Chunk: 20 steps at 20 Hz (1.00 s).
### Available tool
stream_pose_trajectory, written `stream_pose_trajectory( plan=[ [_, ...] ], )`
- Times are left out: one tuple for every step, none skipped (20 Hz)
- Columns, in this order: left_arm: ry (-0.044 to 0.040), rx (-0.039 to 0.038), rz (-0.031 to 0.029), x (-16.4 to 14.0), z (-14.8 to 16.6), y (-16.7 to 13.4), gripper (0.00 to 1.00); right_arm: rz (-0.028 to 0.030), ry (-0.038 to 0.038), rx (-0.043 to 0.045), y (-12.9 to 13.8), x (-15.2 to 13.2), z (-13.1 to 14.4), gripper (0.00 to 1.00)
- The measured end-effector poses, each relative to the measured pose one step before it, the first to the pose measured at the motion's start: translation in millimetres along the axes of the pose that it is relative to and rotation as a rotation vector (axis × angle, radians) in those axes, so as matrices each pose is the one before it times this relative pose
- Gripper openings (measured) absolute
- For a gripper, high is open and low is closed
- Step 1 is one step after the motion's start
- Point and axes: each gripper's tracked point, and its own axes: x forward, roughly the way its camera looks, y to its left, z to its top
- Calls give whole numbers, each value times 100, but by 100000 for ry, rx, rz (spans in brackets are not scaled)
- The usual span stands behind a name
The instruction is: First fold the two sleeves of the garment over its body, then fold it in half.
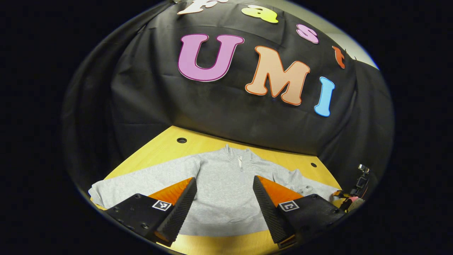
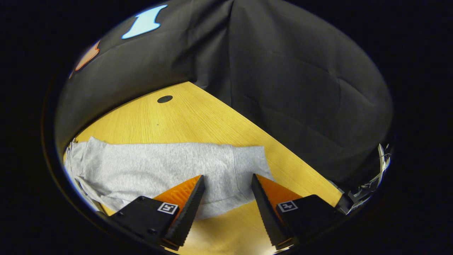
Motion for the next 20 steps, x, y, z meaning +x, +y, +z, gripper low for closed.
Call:
stream_pose_trajectory(
  plan=[
    [140, -206, -198, 124, -69, -108, 94, -162, -258, -369, -134, -48, 101, 82],
    [-35, -271, -31, 38, 117, -11, 94, -697, -383, -693, -210, 105, 92, 72],
    [-107, -172, 91, 84, -55, 89, 94, -601, -74, -308, 29, -126, 128, 63],
    [-21, -13, 148, 34, 25, 81, 94, 179, -93, 270, 404, -141, 84, 58],
    [-71, -81, 153, -48, -20, 167, 94, -662, 503, 528, 76, 46, -61, 58],
    [-45, -298, 78, -8, 29, 54, 94, -1049, -98, -142, 262, 104, -66, 39],
    [214, -488, 138, 38, -82, 169, 94, 672, 316, 551, 371, -73, 3, 35],
    [278, -733, 43, -27, -59, 143, 94, -836, 19, 252, 60, 41, -154, 24],
    [136, -777, 103, -19, -89, 211, 94, -991, -3, 198, 13, 76, 84, 19],
    [-37, -609, 278, -1, -29, 224, 94, -613, 4, -218, 122, -171, -86, 11],
    [-152, -257, 218, 7, 26, 145, 94, -406, -187, -8, 182, 42, -73, 10],
    [-252, 102, 252, -110, 113, 205, 94, 961, -3, 80, 185, -517, -143, 7],
    [-280, 317, 119, -117, 102, 63, 94, 1766, -414, 299, 250, -444, 73, 3],
    [-187, 245, 8, -36, 138, 121, 94, 2375, -444, 541, 325, -118, 84, 6],
    [-72, 82, -116, -10, -89, 213, 94, 2214, -720, 1035, 164, -382, 356, 3],
    [-32, -147, -9, -31, 44, 152, 94, 2519, -561, 2054, 542, -197, 348, 3],
    [-105, -303, 63, 3, -159, 170, 94, 3002, -10, 2861, 778, -373, 292, 3],
    [-174, -485, 3, -93, 138, 185, 94, 2147, 347, 2384, 671, -503, -4, 3],
    [-144, -487, -29, 29, 3, 138, 94, 1412, -53, 1536, 551, -510, 176, 3],
    [-102, -430, -156, -96, 9, -4, 94, 1639, -92, 933, 783, -256, 97, 3]
  ],
)
